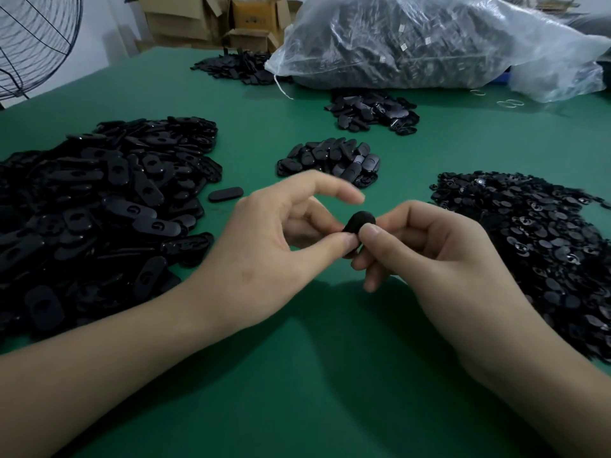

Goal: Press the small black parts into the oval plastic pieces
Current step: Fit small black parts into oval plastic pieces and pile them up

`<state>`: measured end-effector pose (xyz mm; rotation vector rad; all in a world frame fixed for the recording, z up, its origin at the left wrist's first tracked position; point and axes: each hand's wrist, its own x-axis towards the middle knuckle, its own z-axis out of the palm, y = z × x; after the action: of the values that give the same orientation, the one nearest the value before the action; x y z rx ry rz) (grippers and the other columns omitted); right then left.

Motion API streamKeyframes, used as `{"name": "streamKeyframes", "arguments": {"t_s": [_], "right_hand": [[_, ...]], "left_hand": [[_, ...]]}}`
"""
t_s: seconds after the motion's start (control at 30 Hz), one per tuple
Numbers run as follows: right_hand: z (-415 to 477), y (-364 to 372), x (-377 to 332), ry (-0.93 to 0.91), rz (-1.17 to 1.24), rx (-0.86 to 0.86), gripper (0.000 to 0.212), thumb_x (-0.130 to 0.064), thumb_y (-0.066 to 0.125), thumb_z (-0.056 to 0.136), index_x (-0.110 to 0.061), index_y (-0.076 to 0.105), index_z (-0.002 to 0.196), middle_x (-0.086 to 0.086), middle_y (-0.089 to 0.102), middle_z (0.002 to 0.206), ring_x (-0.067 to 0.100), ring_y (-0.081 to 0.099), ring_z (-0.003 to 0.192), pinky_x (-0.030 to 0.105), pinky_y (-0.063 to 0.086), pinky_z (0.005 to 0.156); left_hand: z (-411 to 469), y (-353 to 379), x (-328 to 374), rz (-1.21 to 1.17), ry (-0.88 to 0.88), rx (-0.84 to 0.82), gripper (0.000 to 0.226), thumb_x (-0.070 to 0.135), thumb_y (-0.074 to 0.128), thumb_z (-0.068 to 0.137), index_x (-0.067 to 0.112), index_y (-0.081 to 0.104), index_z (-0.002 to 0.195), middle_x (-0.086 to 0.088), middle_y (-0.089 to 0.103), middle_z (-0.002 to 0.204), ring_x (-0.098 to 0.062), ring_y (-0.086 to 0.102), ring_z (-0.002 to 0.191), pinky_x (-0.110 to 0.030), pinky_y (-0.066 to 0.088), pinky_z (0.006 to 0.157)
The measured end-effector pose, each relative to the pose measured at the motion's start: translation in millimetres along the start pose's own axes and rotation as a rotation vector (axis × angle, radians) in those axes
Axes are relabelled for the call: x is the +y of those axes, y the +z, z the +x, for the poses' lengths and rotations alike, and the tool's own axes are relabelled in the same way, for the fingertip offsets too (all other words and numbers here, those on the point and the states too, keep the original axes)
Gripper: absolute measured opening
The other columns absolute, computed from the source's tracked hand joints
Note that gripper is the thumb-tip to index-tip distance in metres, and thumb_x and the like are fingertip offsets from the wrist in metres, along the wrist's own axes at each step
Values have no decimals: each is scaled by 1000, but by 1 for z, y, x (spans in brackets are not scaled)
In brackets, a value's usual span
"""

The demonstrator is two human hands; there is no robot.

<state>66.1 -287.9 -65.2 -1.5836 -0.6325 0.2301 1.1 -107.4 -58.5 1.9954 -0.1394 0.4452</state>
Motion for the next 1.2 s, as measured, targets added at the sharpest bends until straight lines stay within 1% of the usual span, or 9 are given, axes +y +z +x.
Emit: {"name": "streamKeyframes", "arguments": {"t_s": [0.1,0.2,0.3,0.37,0.5,0.67,0.9,1.07,1.2], "right_hand": [[2,-4,0,42,36,30,21,-21,66,95,-3,69,86,14,73,73,21,63,57,32,55,65],[4,-8,-1,69,48,19,22,-23,65,96,-5,71,86,11,72,73,18,62,57,27,55,64],[8,-12,-2,71,-6,53,17,-26,63,99,-13,72,93,7,74,75,19,64,59,36,57,69],[12,-19,-1,27,-150,112,11,-27,63,99,-21,71,95,2,75,77,17,67,62,39,57,70],[16,-31,2,-92,-496,184,11,-21,66,95,-32,66,92,-10,69,77,9,63,68,28,51,61],[15,-34,3,-132,-996,145,14,-21,64,94,-28,72,103,-17,61,87,11,54,92,38,51,79],[15,-37,1,-29,-1257,117,28,-36,58,97,-27,70,121,-8,62,112,19,49,115,39,42,90],[15,-40,0,-4,-1372,123,23,-39,54,99,-31,72,110,-8,60,105,20,47,110,40,34,86],[15,-41,-2,0,-1379,108,20,-33,55,99,-33,74,107,-9,62,106,19,47,108,40,36,85]], "left_hand": [[6,-5,2,107,35,-137,55,19,85,81,30,66,131,7,77,94,-10,75,91,-25,59,86],[15,-7,6,124,28,-165,56,16,89,76,25,70,128,8,78,92,-8,76,85,-28,61,84],[33,-14,7,140,-19,-206,53,18,90,74,27,70,122,5,79,91,-10,77,83,-26,61,83],[55,-21,2,179,-57,-200,51,19,91,73,26,70,119,5,79,92,-8,76,84,-20,59,82],[110,-28,-20,452,-67,-15,53,31,91,75,29,71,124,10,74,96,-5,70,84,-4,44,69],[153,-15,-55,549,-221,20,54,38,86,80,28,69,130,4,65,107,-4,53,75,-19,38,68],[162,-10,-65,388,-293,38,63,41,84,82,22,63,138,6,64,105,-13,60,96,-23,41,86],[148,-50,-34,498,-332,-146,31,53,75,87,37,75,113,18,71,97,3,64,89,-15,42,71],[122,-83,-13,566,-383,-386,14,50,72,89,39,79,94,18,77,87,6,65,67,-26,47,70]]}}
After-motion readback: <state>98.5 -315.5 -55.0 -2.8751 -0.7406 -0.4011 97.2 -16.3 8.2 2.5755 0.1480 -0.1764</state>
